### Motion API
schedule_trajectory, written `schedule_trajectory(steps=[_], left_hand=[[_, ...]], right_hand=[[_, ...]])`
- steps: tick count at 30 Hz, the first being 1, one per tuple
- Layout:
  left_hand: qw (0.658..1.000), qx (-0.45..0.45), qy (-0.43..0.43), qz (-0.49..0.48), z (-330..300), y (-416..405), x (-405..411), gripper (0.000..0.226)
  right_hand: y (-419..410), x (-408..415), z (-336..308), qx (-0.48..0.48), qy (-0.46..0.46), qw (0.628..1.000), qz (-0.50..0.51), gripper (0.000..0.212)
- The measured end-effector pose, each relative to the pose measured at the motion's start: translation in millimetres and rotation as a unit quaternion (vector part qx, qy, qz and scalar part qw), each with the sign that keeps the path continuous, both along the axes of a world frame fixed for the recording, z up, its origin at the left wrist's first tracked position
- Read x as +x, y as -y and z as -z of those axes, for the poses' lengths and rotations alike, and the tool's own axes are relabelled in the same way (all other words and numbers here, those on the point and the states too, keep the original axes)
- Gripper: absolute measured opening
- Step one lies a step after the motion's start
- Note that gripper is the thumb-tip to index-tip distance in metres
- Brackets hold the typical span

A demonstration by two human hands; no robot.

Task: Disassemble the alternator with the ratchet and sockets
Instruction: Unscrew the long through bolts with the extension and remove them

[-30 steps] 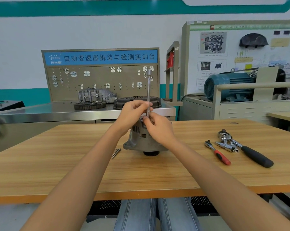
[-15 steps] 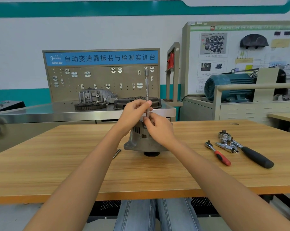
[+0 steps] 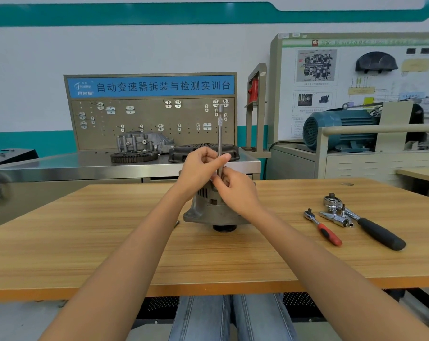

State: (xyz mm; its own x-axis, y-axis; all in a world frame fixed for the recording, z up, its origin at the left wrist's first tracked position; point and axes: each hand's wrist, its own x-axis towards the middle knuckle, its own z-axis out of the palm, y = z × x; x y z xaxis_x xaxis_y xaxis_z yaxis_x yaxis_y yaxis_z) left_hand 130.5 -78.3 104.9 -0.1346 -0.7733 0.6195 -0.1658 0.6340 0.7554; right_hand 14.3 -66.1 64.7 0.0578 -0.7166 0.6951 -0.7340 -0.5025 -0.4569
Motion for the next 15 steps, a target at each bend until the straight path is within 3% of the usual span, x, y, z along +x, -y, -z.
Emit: schedule_trajectory(steps=[8,11,15], left_hand=[[0.999,-0.003,0.021,0.042,-0.5,-4.0,5.1,0.014],[1.000,-0.006,0.006,0.027,0.5,-2.6,4.1,0.009],[1.000,-0.001,-0.010,-0.006,0.3,-0.4,-0.3,0.019]], right_hand=[[0.8,0.1,0.0,0.001,-0.012,1.000,0.006,0.025],[1.5,-0.2,-0.1,0.004,-0.014,1.000,0.003,0.027],[2.7,-1.4,0.8,0.008,-0.005,1.000,0.002,0.029]])
